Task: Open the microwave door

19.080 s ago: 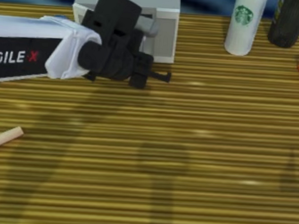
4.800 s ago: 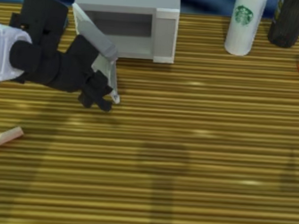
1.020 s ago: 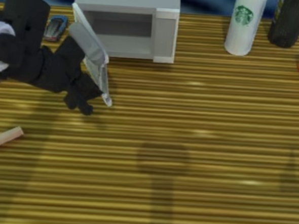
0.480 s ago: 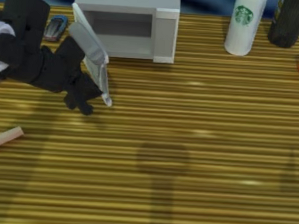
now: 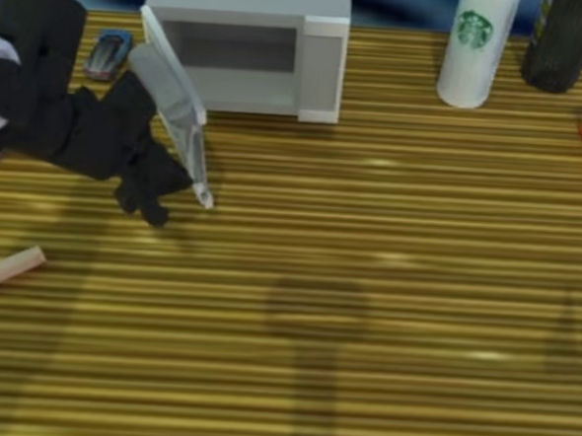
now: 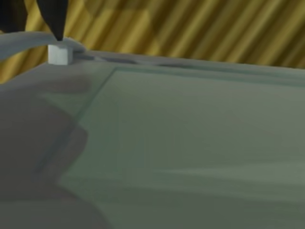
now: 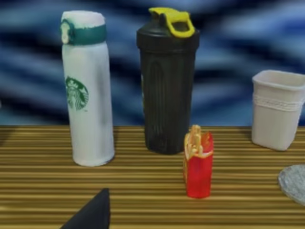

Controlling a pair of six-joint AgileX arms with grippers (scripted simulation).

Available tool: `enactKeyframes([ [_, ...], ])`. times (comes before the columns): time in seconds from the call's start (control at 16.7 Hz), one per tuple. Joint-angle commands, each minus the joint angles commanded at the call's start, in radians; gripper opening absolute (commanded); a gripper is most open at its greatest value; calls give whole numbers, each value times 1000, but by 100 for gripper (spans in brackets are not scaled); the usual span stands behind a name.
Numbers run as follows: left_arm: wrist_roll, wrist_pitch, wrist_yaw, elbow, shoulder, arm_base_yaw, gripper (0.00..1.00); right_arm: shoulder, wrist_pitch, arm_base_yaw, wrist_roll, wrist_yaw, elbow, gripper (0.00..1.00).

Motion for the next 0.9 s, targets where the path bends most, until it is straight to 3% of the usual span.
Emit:
enactKeyframes([
  [0.9, 19, -14, 8, 1, 3, 10, 0, 0, 0, 0, 0, 0, 0, 100],
])
